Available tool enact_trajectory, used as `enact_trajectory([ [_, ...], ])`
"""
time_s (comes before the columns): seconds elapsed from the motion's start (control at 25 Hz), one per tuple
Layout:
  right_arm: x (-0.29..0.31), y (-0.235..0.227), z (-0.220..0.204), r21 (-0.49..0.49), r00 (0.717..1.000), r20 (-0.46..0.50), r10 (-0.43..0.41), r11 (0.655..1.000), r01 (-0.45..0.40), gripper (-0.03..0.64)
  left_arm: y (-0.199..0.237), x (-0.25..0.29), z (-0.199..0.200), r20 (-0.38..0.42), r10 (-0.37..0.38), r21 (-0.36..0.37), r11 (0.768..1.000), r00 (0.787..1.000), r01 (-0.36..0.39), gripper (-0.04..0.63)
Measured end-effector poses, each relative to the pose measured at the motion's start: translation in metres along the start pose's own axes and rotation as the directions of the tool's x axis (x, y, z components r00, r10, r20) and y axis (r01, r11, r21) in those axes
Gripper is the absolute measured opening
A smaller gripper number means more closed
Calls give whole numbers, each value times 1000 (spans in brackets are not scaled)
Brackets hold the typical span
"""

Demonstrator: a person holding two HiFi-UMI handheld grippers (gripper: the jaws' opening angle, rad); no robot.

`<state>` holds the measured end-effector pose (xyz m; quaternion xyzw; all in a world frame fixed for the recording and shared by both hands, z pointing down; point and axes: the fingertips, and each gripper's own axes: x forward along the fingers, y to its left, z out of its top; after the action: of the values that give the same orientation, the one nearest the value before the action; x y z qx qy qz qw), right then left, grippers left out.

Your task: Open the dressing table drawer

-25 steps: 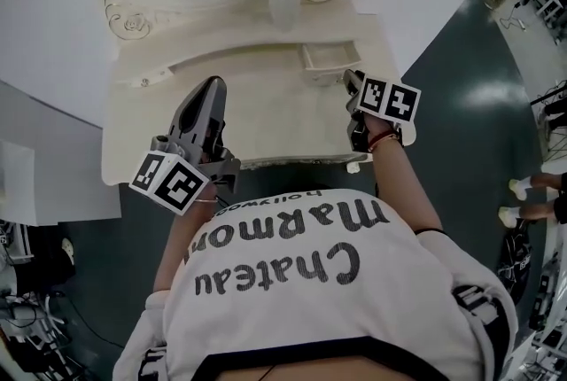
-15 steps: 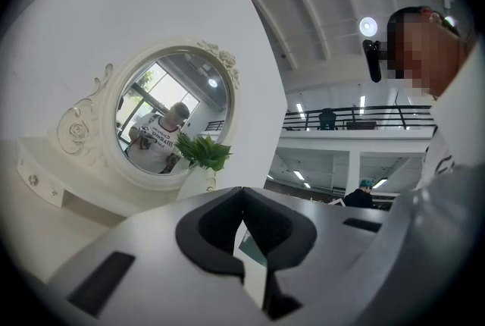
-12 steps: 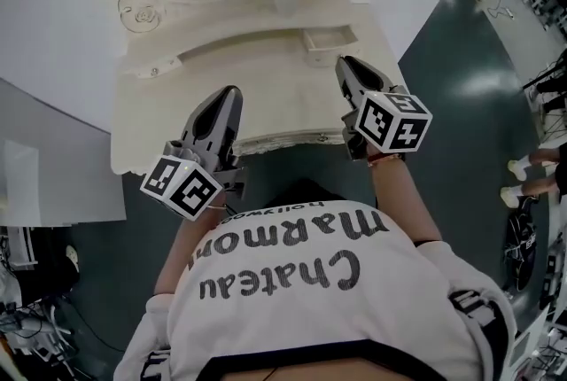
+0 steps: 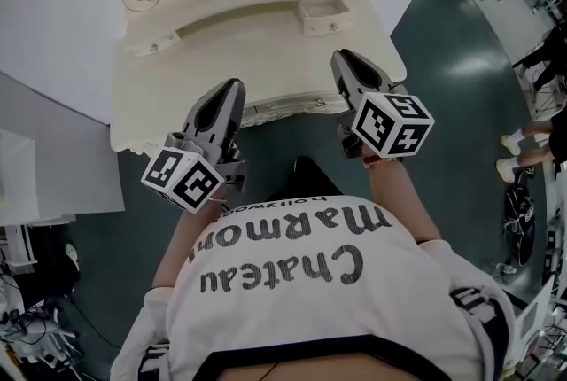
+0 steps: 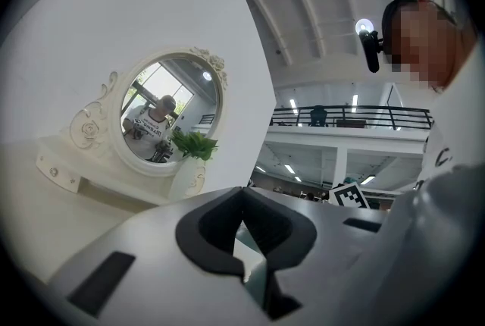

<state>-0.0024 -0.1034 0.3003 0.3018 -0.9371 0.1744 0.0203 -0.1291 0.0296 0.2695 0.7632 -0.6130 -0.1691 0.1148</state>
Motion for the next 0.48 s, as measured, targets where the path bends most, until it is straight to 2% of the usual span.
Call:
enact_trajectory([
  [0.48,-35,13,-23,-3,999,-33,-42,999,42,63,-14,-26,-15,-17,-25,-35,999,1000,24,23],
])
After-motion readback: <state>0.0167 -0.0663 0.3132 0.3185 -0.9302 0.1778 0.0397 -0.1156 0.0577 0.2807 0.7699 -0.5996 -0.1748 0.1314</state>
